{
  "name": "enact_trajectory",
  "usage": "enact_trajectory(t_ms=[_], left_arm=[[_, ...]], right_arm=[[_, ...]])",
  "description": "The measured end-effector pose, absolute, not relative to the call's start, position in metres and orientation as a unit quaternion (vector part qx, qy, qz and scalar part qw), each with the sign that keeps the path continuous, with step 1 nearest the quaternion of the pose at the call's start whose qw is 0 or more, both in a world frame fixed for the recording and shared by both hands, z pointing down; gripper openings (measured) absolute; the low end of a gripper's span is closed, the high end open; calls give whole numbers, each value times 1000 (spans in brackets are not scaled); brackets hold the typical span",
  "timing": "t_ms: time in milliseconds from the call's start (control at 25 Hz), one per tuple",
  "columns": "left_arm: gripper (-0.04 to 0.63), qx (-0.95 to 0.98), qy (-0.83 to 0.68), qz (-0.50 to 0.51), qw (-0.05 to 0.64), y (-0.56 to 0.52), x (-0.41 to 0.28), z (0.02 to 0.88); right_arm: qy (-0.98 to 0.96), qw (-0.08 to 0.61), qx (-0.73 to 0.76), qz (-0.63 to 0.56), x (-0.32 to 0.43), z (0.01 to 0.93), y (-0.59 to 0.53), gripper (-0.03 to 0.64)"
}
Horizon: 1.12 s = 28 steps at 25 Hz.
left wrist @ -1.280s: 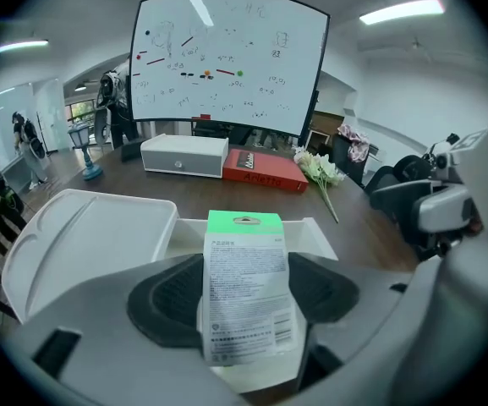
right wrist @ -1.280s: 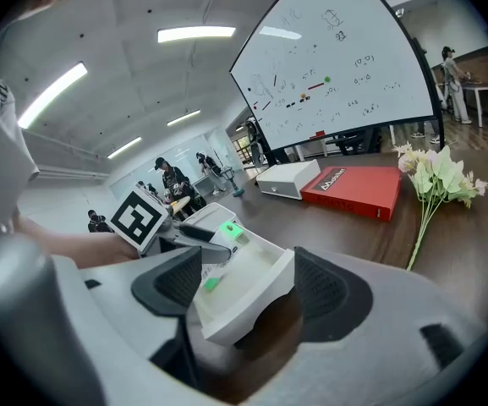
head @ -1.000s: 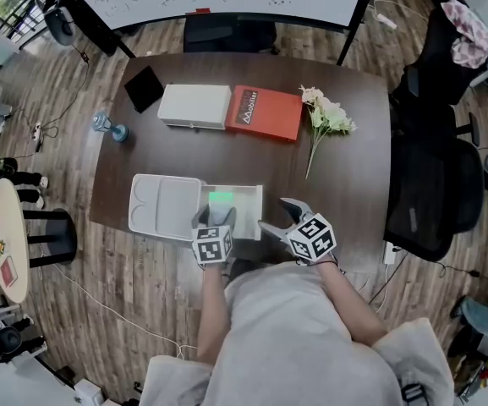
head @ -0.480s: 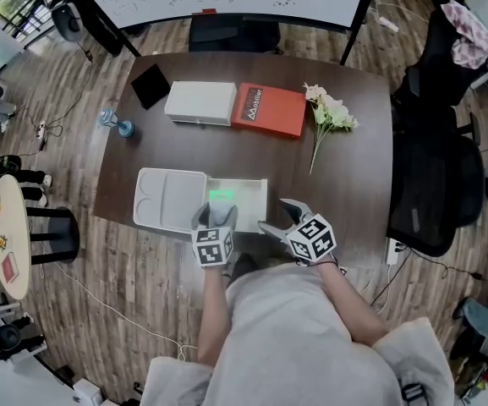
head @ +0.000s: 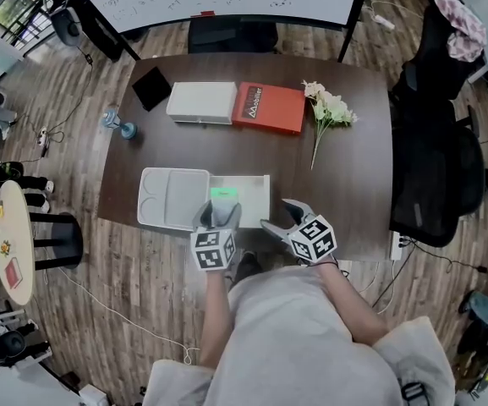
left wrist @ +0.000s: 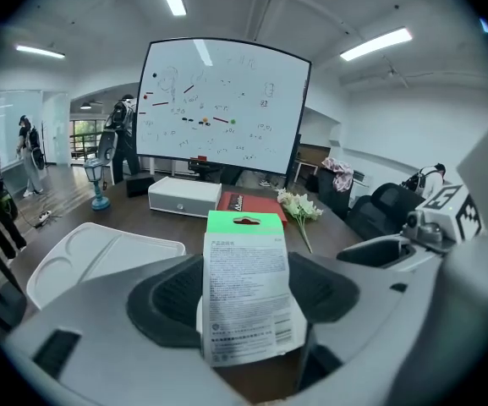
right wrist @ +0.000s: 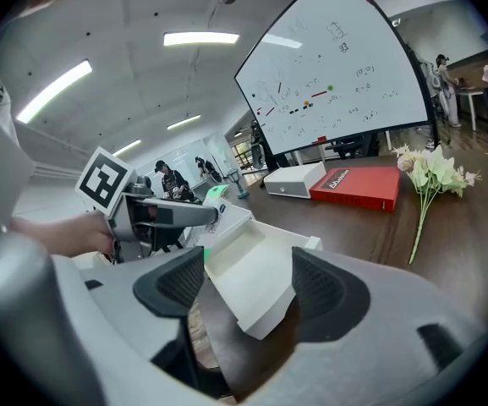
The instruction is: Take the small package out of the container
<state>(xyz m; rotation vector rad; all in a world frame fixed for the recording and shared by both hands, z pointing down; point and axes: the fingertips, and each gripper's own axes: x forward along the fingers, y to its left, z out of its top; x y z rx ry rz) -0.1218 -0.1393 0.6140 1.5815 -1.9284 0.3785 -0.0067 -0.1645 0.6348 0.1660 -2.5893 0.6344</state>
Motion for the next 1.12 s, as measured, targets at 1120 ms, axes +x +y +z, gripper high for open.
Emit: enact_trajectory(t_ms=[1120], left_arm=[[307,619,-722,90,297,-131,-95,593]], right_arm=[[-938,223,135,230,25,636,-175,157]])
